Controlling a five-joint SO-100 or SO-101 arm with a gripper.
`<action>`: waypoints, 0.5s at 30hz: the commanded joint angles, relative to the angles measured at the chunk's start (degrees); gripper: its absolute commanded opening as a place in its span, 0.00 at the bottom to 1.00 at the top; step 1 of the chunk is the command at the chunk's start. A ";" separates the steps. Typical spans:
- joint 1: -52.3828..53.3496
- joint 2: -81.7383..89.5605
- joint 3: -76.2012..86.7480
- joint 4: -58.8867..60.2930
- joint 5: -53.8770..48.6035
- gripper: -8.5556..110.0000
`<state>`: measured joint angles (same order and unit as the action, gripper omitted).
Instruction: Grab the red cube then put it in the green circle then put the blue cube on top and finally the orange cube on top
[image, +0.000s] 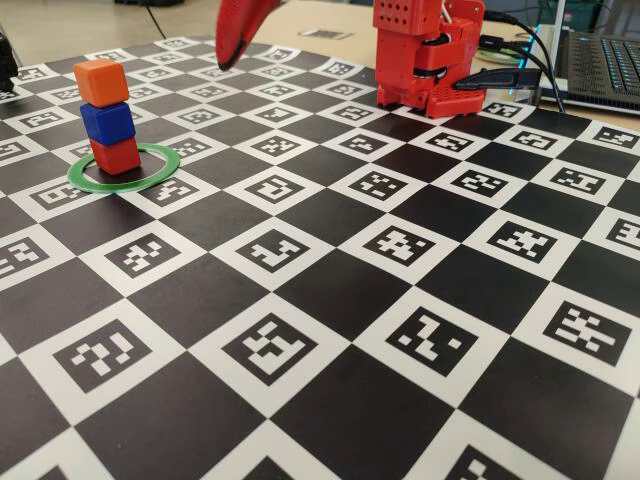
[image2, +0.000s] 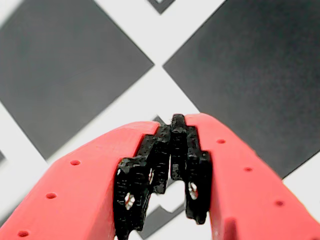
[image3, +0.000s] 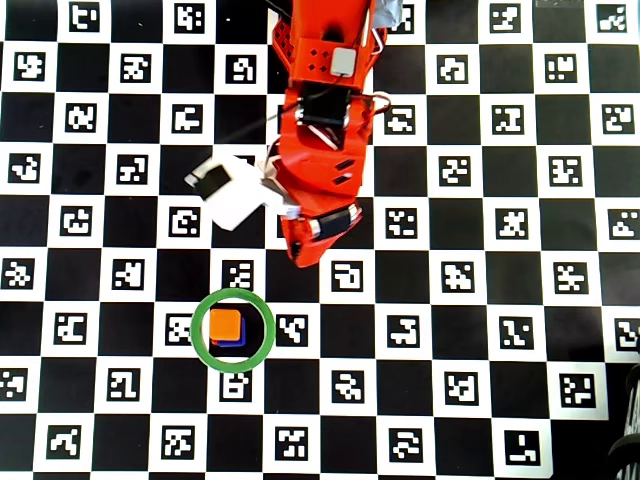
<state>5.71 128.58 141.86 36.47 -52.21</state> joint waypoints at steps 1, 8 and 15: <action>-2.72 8.79 6.42 -5.36 -8.35 0.02; -5.71 22.94 21.01 -5.54 -16.26 0.02; -5.10 34.98 27.42 6.68 -21.01 0.02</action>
<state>0.35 158.73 169.80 38.50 -72.07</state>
